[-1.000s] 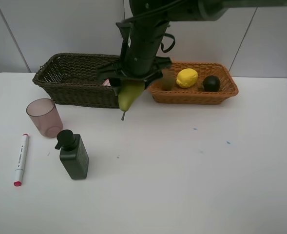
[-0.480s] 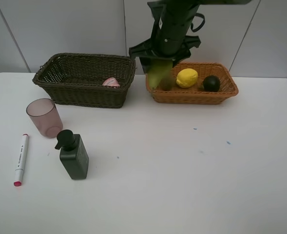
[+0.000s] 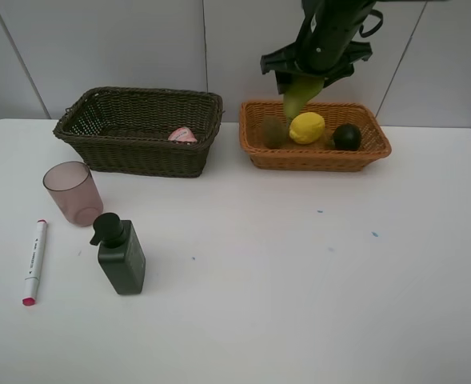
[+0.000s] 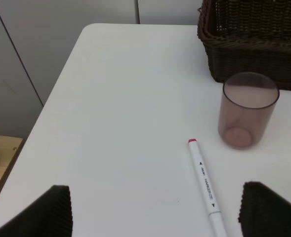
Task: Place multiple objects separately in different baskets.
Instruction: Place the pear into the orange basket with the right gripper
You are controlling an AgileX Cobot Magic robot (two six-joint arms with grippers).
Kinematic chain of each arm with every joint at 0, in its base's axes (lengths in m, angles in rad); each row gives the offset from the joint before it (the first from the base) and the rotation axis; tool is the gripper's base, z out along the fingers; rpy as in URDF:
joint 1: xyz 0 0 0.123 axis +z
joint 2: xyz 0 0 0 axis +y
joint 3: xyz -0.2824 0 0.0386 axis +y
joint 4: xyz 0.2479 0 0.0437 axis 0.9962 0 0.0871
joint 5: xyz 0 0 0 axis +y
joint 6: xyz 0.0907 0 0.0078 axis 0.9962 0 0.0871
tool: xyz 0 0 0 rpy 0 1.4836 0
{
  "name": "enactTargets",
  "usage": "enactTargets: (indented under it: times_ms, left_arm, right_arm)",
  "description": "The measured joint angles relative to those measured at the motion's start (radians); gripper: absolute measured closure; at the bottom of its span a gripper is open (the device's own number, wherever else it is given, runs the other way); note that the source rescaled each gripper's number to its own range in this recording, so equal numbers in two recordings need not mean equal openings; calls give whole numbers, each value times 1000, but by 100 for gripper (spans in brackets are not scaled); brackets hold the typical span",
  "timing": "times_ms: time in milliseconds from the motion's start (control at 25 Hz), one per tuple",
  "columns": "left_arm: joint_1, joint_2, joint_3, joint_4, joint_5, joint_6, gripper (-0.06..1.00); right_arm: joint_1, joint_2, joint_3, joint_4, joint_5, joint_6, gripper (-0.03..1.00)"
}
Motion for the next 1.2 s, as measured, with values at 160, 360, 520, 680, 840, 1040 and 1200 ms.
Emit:
enactTargets:
  times_ms: [160, 360, 520, 680, 840, 1040, 1200]
  left_arm:
    - [0, 0, 0, 0, 0, 0, 5]
    - [0, 0, 0, 0, 0, 0, 5]
    - [0, 0, 0, 0, 0, 0, 5]
    - [0, 0, 0, 0, 0, 0, 5]
    - [0, 0, 0, 0, 0, 0, 5]
    - [0, 0, 0, 0, 0, 0, 5]
    - [0, 0, 0, 0, 0, 0, 5]
  right_arm:
    - [-67, 0, 0, 0, -83, 0, 33]
    - [-136, 6, 0, 0, -159, 0, 33]
    - [-167, 56, 0, -2, -190, 0, 33]
    - [-171, 131, 0, 6, -212, 0, 33]
    - [-171, 183, 0, 63, -243, 0, 33]
    - [-171, 194, 0, 80, -261, 0, 33]
    - [-171, 197, 0, 80, -261, 0, 33]
